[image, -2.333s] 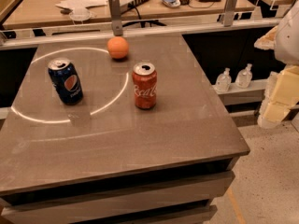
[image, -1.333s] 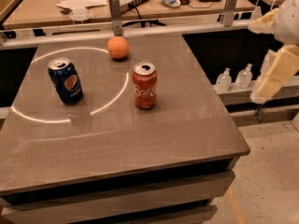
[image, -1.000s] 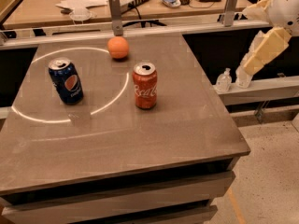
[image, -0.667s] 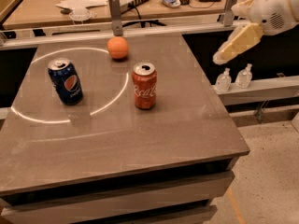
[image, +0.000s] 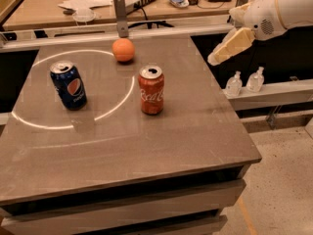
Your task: Move orange near coke can
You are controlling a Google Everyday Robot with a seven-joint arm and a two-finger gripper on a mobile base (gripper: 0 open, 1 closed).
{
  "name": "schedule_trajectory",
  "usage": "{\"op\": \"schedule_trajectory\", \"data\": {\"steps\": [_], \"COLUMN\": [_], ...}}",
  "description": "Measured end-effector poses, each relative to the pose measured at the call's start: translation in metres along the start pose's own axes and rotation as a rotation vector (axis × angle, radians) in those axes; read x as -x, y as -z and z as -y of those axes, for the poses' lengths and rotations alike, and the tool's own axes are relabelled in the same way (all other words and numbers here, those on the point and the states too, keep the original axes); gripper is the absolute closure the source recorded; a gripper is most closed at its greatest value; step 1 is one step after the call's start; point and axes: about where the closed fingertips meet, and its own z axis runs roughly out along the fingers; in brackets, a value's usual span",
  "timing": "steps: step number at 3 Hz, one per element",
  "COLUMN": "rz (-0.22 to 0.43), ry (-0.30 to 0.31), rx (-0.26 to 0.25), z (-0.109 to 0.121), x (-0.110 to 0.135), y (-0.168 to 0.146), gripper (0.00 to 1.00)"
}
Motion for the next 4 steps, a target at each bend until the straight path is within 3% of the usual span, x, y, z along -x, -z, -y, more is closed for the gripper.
{"op": "schedule_trajectory", "data": {"steps": [1, 2, 4], "rz": [0.035, 0.095, 0.157], "ry": [-0.035, -0.067, -0.086], "rx": [-0.009, 0.015, 0.107], "z": [-0.005, -0.004, -0.022], "x": [-0.003, -0.001, 0.011], "y": [-0.014, -0.051, -0.146], "gripper": [0.00, 0.00, 0.00]}}
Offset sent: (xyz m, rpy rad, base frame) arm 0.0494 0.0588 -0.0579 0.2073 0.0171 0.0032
